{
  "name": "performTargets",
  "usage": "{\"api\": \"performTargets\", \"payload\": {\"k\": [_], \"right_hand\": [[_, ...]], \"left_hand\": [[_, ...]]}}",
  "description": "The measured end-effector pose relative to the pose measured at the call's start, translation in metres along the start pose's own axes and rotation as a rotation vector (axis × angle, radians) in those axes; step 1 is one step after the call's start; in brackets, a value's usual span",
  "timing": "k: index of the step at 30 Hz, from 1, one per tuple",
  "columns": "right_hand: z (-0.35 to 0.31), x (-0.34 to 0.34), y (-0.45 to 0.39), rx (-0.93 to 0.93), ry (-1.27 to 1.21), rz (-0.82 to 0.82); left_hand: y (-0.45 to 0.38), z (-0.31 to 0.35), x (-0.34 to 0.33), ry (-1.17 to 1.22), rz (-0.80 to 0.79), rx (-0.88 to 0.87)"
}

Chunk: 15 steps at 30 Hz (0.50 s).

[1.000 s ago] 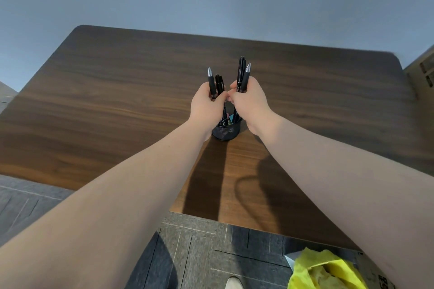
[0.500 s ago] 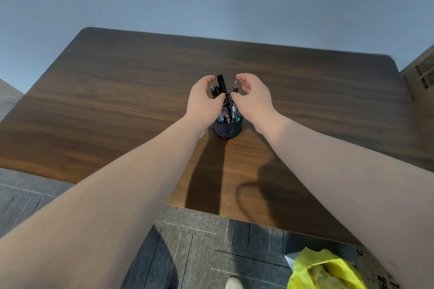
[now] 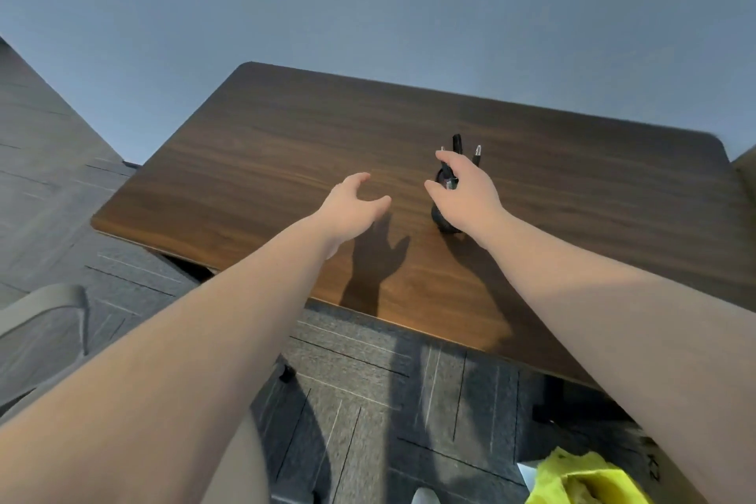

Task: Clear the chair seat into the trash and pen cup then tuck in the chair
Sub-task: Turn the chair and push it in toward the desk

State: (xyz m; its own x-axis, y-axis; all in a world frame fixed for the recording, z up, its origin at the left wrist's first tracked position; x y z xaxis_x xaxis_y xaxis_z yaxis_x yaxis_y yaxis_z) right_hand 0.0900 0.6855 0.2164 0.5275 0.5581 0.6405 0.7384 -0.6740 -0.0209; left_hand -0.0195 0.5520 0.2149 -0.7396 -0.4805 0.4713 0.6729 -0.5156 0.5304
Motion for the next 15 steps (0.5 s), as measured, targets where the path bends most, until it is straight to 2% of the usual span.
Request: {"api": "performTargets", "payload": {"k": [4, 9, 15], "right_hand": [[-0.037, -0.016, 0.040, 0.023, 0.029, -0.037], [-0.089, -0.051, 0.112, 0.058, 0.103, -0.232], [-0.146, -0.097, 0.192, 0.090, 0.094, -0.348]], "left_hand": [[0.037, -0.033, 0.045, -0.039, 0.034, -0.002], [0.102, -0.088, 0.092, -0.073, 0.029, -0.018], [0.169, -0.166, 0.145, -0.166, 0.008, 0.009]]}}
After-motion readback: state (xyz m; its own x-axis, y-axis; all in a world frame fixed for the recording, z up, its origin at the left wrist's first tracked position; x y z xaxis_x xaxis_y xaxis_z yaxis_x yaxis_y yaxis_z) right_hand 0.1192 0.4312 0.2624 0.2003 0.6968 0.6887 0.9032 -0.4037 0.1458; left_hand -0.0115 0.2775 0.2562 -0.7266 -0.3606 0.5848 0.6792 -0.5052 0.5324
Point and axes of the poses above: each hand's wrist, its own y-axis away from the middle knuckle, its own x-axis out of the back of the hand, z = x × y, the point moved 3 cm from there along -y, towards the middle knuckle, and after that the axes turned 11 degrees about x, right-handed, at the moved point
